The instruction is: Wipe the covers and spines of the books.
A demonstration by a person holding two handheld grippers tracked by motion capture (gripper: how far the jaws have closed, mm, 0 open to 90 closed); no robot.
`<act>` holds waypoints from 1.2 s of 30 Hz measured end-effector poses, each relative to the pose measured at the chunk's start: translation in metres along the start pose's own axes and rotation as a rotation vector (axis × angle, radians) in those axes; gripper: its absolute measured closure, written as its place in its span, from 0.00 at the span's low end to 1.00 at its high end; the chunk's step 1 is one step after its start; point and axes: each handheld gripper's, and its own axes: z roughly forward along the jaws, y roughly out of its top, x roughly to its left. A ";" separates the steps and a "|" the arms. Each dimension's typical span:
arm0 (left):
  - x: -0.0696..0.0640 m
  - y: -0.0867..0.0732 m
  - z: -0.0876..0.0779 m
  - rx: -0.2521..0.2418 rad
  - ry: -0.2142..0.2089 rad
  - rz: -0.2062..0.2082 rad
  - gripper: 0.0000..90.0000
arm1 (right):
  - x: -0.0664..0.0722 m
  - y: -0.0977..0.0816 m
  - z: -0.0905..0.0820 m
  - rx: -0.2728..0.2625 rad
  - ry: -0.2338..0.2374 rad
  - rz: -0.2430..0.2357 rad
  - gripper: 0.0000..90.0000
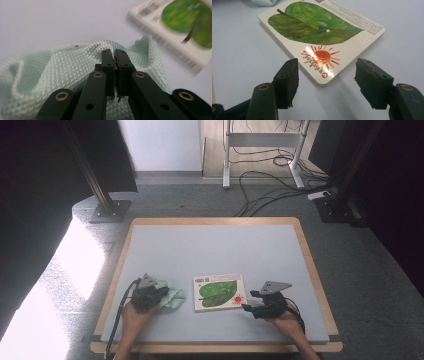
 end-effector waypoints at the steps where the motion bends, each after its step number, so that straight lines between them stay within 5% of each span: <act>1: -0.006 0.015 0.000 -0.021 -0.020 0.017 0.96 | -0.001 0.000 -0.001 -0.002 -0.003 -0.001 0.39; 8: -0.035 0.069 0.005 -0.109 -0.117 0.079 0.96 | -0.004 0.000 -0.008 -0.016 -0.016 0.013 0.39; 13: -0.054 0.089 0.022 -0.113 -0.161 0.125 0.95 | -0.005 0.000 -0.010 -0.026 -0.015 0.021 0.39; 20: -0.059 0.075 0.075 -0.012 -0.176 0.116 0.90 | -0.005 -0.002 -0.009 -0.015 -0.012 0.018 0.39; 24: -0.060 0.064 0.087 -0.002 -0.178 0.092 0.73 | -0.007 -0.003 -0.009 -0.013 -0.008 0.022 0.39; 27: -0.057 0.067 0.071 -0.041 -0.159 0.075 0.46 | -0.007 0.002 -0.011 -0.015 -0.008 0.010 0.39; 31: -0.053 0.069 0.047 -0.076 -0.138 0.076 0.30 | -0.007 0.013 -0.011 -0.026 -0.010 -0.001 0.35; 36: -0.036 0.057 0.020 -0.081 -0.117 0.073 0.25 | -0.004 0.026 -0.005 -0.029 -0.006 -0.017 0.32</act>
